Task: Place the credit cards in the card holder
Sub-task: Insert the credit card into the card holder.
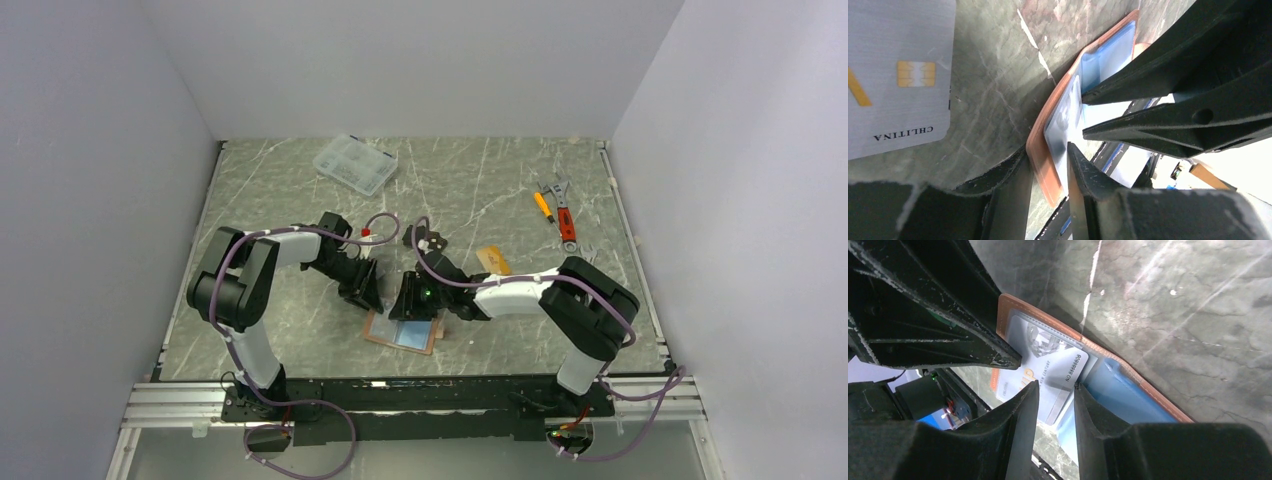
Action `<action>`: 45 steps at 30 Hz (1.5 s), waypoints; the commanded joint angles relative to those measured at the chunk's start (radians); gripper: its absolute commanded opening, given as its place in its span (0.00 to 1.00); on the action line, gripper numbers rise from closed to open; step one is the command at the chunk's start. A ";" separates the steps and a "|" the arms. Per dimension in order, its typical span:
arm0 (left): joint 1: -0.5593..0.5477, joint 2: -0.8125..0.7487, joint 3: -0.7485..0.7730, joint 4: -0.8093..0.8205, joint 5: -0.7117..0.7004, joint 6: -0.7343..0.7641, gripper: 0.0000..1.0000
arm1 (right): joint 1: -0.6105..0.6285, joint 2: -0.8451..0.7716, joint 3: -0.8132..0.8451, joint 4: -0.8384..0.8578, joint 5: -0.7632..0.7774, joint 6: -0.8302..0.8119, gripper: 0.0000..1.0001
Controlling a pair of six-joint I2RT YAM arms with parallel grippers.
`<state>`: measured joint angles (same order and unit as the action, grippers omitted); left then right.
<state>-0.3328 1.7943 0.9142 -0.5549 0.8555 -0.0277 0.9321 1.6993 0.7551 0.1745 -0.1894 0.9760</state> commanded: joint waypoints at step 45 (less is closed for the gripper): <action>-0.009 -0.105 0.221 -0.226 0.060 0.308 0.99 | -0.033 -0.278 -0.168 -0.298 0.334 0.012 0.19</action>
<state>-0.3199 1.7813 1.0622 -0.7322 0.8902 0.1837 0.9028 1.4853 0.6033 0.0391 0.0200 1.0134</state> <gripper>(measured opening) 0.994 0.188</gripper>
